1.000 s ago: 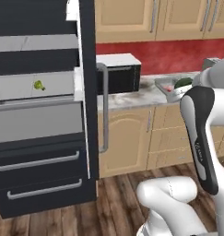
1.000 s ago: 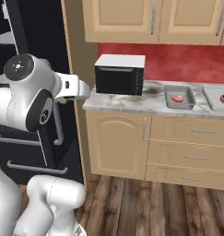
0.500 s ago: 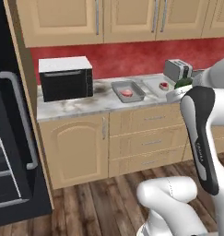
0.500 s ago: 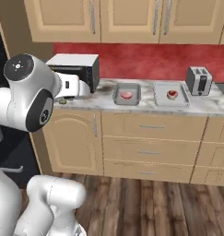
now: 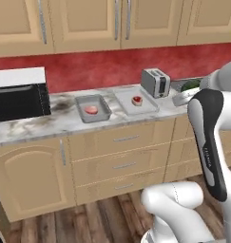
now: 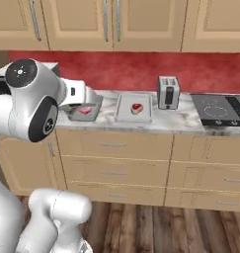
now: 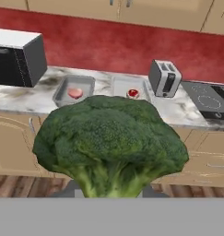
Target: Place one broccoli and one steak in each tupperware on the nearby counter, to pack two identical lunches.
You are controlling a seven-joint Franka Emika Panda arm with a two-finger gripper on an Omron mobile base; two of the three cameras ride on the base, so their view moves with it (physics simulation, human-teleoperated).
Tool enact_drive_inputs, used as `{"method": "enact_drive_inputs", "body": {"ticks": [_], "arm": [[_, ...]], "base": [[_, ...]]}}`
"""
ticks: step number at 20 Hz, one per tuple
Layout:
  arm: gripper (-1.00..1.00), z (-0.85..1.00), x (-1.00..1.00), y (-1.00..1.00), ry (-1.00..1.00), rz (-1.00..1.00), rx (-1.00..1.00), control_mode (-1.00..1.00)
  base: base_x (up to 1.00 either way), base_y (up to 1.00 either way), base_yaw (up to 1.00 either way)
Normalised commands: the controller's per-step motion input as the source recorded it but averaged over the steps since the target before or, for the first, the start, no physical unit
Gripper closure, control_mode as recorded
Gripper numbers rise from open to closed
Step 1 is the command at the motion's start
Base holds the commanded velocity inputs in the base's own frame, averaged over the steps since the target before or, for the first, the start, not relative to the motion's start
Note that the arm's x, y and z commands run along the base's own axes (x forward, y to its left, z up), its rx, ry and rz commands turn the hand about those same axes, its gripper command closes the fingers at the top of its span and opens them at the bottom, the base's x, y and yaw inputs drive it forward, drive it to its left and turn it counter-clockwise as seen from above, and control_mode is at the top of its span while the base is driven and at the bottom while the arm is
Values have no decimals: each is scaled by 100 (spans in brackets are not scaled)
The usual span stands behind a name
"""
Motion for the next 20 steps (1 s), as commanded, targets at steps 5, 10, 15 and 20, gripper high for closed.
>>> {"method": "enact_drive_inputs", "body": {"ticks": [5, 10, 15, 20], "arm": [[100, 0, 0, 0, 0, 0, 0, 100], [100, 0, 0, 0, 0, 0, 0, 100], [100, 0, 0, 0, 0, 0, 0, 100], [100, 0, 0, 0, 0, 0, 0, 100]], "base": [[93, -31, 0], [53, 3, 0], [21, 4, 0], [18, 0, 0]]}}
